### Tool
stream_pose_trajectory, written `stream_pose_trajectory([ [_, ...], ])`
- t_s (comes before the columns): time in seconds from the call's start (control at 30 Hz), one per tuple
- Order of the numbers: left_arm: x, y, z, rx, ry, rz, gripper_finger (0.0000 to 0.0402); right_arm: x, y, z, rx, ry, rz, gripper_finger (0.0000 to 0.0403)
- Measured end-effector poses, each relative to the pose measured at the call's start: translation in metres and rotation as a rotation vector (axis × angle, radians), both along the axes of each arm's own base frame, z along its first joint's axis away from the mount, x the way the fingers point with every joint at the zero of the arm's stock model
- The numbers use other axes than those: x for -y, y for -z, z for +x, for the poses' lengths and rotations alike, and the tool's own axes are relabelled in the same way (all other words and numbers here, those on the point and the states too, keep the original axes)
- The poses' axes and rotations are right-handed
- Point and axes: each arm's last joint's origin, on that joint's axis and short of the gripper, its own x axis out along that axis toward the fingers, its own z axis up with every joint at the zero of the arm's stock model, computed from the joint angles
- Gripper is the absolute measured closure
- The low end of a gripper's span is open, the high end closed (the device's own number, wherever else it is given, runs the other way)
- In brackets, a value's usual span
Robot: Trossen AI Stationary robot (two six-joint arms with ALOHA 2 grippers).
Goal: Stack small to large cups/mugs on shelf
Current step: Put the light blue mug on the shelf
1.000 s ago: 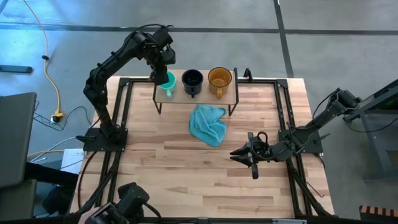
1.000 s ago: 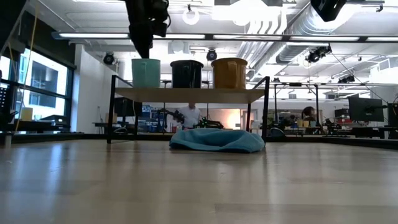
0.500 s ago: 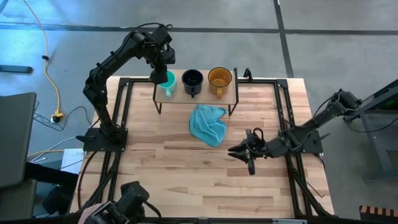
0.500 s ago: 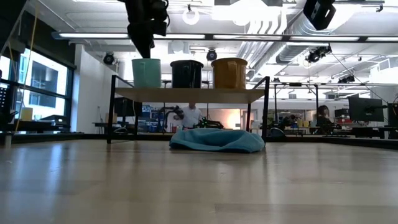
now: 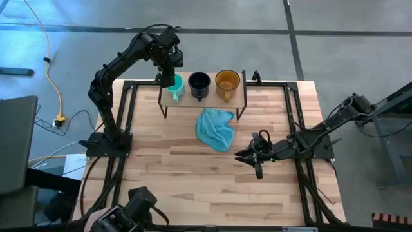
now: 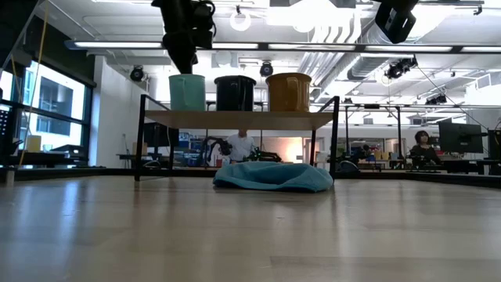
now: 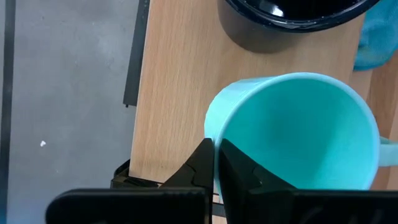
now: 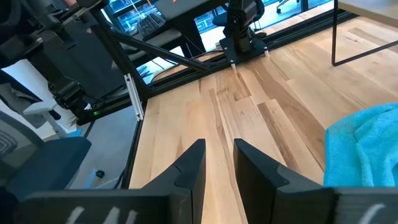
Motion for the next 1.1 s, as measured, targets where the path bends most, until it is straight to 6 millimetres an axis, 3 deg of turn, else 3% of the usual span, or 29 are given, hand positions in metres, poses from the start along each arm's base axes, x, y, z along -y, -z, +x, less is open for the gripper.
stream_pose_trajectory([
  [1.1, 0.0042, -0.0004, -0.0012, 0.024, -0.02, -0.076, 0.0402, 0.0001, 0.0014, -0.0004, -0.015, -0.005, -0.006, 0.033],
])
